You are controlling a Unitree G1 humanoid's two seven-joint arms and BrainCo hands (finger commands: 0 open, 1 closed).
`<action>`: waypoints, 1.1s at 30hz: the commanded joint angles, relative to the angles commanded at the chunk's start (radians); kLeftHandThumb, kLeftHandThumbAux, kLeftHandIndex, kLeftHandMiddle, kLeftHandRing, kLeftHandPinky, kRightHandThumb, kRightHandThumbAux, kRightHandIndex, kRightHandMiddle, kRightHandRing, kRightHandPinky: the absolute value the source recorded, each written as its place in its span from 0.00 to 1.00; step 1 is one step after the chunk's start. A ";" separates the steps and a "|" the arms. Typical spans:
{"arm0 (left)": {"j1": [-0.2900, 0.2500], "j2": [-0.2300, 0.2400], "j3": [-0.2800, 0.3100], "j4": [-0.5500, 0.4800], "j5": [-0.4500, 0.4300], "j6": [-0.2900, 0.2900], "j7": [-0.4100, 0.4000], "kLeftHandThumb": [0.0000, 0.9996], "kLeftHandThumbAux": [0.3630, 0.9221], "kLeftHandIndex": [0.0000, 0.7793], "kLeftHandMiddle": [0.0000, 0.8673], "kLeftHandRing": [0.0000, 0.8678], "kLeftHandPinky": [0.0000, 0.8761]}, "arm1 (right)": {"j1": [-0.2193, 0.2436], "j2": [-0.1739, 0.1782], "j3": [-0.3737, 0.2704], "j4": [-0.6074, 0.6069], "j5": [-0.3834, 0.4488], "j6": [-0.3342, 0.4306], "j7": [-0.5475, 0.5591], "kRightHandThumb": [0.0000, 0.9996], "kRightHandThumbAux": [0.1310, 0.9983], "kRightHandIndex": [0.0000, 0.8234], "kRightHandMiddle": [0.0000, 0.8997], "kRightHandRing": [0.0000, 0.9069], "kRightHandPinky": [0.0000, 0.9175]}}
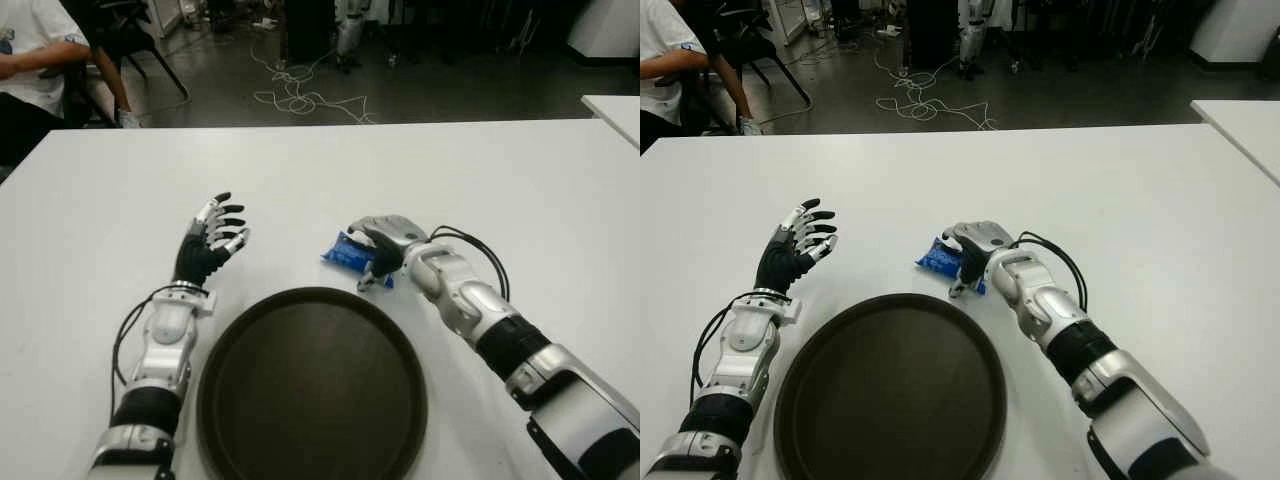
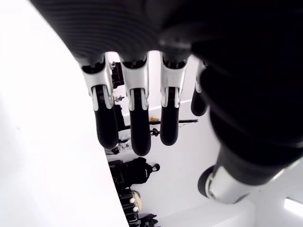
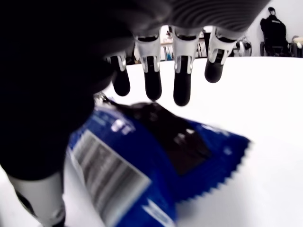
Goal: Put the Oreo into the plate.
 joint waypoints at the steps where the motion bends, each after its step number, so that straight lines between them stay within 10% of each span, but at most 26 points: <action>1: 0.001 -0.001 0.000 -0.001 -0.001 -0.001 -0.001 0.46 0.73 0.18 0.30 0.33 0.37 | 0.001 0.000 0.001 -0.001 -0.001 0.001 -0.005 0.00 0.73 0.27 0.24 0.24 0.20; 24: -0.001 -0.005 0.007 0.009 -0.026 -0.024 -0.025 0.45 0.68 0.18 0.30 0.34 0.38 | -0.004 0.012 0.019 0.033 -0.022 0.020 -0.061 0.00 0.72 0.29 0.26 0.27 0.26; 33: -0.002 -0.005 0.005 0.008 -0.023 -0.024 -0.024 0.41 0.69 0.18 0.31 0.35 0.38 | -0.004 -0.006 0.032 0.049 -0.056 -0.010 -0.168 0.17 0.78 0.58 0.58 0.59 0.62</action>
